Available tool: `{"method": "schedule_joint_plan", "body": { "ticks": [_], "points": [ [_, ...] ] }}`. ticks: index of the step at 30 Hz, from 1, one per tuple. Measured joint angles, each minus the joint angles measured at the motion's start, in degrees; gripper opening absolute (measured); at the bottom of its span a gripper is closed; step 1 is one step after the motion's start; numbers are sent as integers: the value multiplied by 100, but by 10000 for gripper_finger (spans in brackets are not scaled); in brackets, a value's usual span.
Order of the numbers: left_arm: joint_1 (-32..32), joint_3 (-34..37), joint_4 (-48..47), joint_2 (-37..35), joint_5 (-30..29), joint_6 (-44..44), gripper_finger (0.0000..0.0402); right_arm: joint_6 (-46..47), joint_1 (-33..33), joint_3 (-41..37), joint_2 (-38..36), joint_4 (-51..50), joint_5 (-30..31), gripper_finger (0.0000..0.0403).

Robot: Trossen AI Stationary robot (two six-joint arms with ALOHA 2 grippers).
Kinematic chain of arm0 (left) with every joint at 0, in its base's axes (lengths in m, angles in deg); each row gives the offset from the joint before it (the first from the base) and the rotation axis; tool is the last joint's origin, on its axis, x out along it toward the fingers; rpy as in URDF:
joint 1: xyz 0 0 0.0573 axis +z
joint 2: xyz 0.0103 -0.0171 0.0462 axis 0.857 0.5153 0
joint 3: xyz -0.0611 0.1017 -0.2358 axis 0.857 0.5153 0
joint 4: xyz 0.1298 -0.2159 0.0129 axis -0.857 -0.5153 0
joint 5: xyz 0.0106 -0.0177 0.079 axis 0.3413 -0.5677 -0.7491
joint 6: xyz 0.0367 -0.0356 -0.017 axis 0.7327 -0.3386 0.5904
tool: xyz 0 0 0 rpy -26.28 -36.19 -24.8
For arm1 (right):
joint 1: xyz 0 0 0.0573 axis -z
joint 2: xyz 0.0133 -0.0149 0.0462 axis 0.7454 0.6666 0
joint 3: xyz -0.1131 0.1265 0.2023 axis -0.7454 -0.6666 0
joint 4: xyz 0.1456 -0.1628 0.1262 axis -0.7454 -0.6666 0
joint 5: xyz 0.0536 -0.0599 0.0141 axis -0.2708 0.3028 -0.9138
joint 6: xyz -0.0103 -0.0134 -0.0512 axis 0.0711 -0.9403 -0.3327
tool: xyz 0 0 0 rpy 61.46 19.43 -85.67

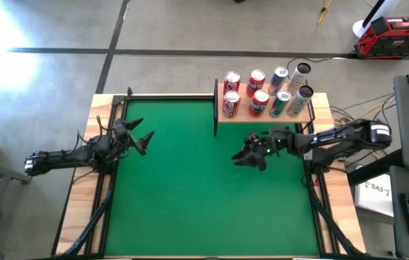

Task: Place canned beverage on shelf
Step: Return to Home Position

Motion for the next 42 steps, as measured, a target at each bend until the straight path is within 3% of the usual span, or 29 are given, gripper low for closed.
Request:
{"method": "schedule_joint_plan", "body": {
  "ticks": [2,9,13,17,20,29,36,42],
  "points": [
    [0,0,0,0,2,0,386,89,71,-180,214,576,-192,205],
    [0,2,0,0,0,0,386,1106,129,-730,550,1962,5,205],
    [-1,0,2,2,0,0,386,1093,136,-751,483,1693,26,205],
    [0,0,0,0,2,0,386,1095,221,-699,524,1642,680,205],
    [-2,0,0,1,0,0,386,1062,199,-651,522,1608,669,205],
    [-1,1,0,1,1,0,386,-1257,-56,-431,238,1796,461,205],
    [-2,0,0,0,2,0,386,-1685,-57,-773,-219,1799,333,205],
    [0,0,0,2,2,0,386,-1946,-236,-1148,-898,1449,1164,205]
  ]
}}
